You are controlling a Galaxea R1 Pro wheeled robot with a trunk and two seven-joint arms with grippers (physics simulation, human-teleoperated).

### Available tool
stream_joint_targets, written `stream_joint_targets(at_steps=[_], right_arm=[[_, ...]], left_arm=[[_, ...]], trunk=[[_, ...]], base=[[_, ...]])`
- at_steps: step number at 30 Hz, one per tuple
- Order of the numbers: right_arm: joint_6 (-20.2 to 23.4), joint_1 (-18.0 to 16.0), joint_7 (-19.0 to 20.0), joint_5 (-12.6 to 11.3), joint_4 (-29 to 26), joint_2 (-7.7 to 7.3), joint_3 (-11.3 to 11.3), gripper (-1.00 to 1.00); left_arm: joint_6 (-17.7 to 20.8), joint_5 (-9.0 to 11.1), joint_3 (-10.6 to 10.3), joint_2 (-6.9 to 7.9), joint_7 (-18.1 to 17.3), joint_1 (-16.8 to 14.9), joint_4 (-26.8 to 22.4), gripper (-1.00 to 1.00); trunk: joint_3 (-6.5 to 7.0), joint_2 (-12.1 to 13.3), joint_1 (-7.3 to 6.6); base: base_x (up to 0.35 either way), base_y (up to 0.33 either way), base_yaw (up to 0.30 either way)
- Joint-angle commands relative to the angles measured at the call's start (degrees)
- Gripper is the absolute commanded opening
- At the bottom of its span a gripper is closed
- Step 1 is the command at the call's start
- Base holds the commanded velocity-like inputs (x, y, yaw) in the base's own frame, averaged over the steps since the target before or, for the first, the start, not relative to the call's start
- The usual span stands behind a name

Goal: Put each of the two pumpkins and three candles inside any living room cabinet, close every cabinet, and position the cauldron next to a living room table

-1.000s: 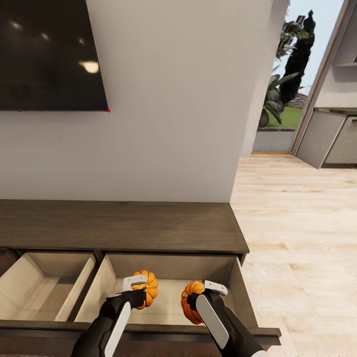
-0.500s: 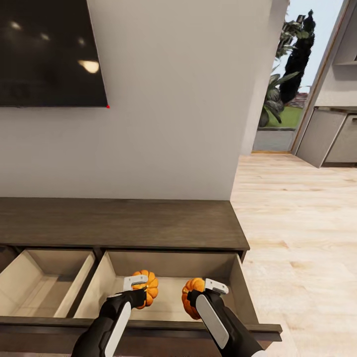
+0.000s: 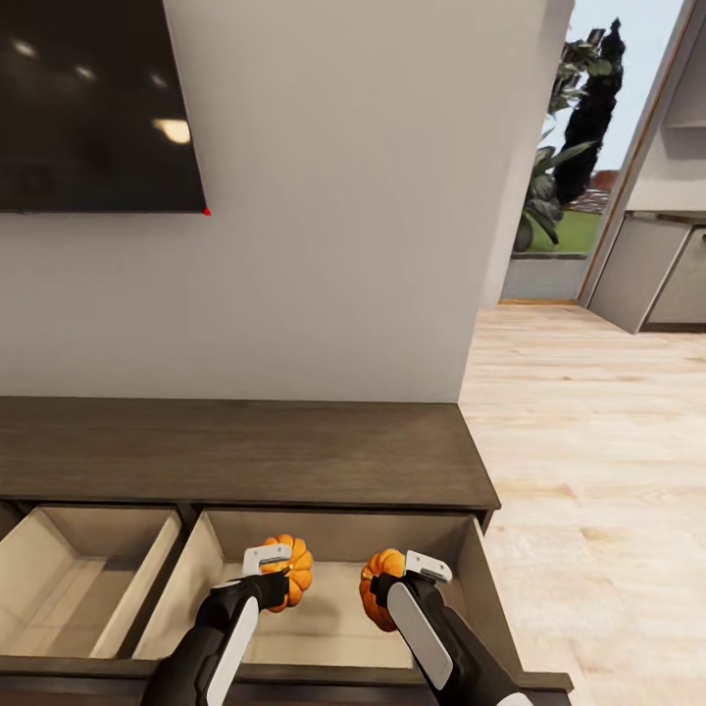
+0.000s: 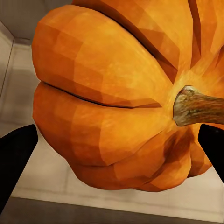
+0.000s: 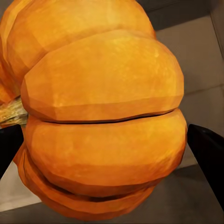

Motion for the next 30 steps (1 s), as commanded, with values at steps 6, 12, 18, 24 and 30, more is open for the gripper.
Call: stream_joint_targets(at_steps=[6, 12, 18, 24, 30], right_arm=[[-0.01, 0.0, 0.01, -0.02, 0.0, 0.0, 0.0, -1.0], [-0.04, 0.0, 0.01, 0.04, 0.0, 0.0, 1.2, -1.0], [-0.17, 0.0, 0.01, 0.07, 0.0, 0.0, 2.89, -1.0], [-0.18, 0.0, 0.01, 0.07, 0.0, 0.0, 3.06, -1.0], [-0.18, 0.0, 0.01, 0.07, 0.03, 0.0, 3.08, -1.0]], left_arm=[[2.01, 0.09, 0.29, -0.07, 0.39, 0.0, 0.0, -1.0], [9.64, 0.18, 0.37, -0.38, 5.94, 0.0, 0.0, -1.0], [9.62, 0.26, 0.37, -0.41, 7.27, 0.0, 0.0, -1.0], [7.68, 0.28, 0.36, -0.39, 7.14, 0.0, -0.08, -1.0], [6.06, 0.21, 0.35, -0.26, 6.83, 0.0, -0.03, -1.0]], trunk=[[-0.72, -1.6, 0.88], [-1.88, -3.19, 1.79], [-2.33, -3.22, 1.84], [-2.33, -3.22, 1.84], [-2.33, -3.22, 1.84]], base=[[0.009, 0.0, 0.0], [0.0, 0.0, 0.0], [0.0, 0.0, 0.0], [0.0, 0.0, 0.0], [0.047, 0.0, 0.0]])
